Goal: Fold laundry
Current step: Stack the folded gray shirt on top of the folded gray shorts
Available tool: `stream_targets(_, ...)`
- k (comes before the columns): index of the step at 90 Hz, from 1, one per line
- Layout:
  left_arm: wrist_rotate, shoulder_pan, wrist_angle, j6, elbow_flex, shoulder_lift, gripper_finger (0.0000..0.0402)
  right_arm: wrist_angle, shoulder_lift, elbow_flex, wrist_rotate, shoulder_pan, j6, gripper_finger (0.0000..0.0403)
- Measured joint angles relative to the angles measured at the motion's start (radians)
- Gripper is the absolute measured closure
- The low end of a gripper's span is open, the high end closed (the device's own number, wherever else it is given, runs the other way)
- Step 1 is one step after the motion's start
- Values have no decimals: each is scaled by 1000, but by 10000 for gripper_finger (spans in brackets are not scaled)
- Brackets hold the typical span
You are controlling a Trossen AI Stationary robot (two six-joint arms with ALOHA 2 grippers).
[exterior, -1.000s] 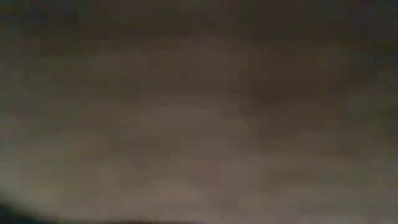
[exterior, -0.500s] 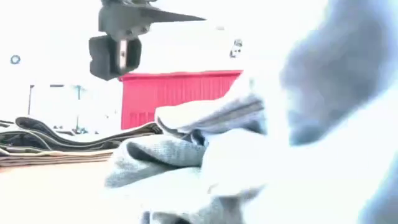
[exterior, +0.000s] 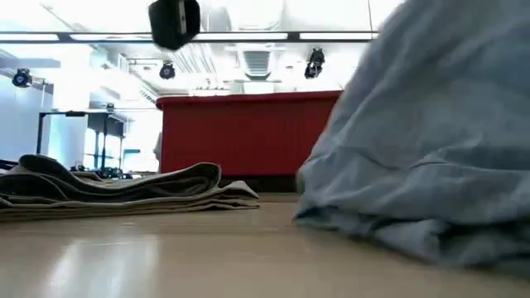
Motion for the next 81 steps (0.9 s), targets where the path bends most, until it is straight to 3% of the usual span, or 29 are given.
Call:
stream_targets(16,-8,5,-80,57,0,-97,298,-176,74,270,-59,-83,-356,403)
stream_targets(35,-17,4,-249,88,0,-254,299,-473,263,619,-115,-156,-737,403)
stream_targets(52,-38,4,-363,80,0,-404,299,-694,444,895,-39,-207,-1054,403)
stream_targets(61,-86,4,-401,100,0,-461,300,-755,524,1036,30,-239,-1130,403)
stream_targets(81,-223,7,-450,132,0,-521,303,-804,612,1265,42,-342,-1160,403)
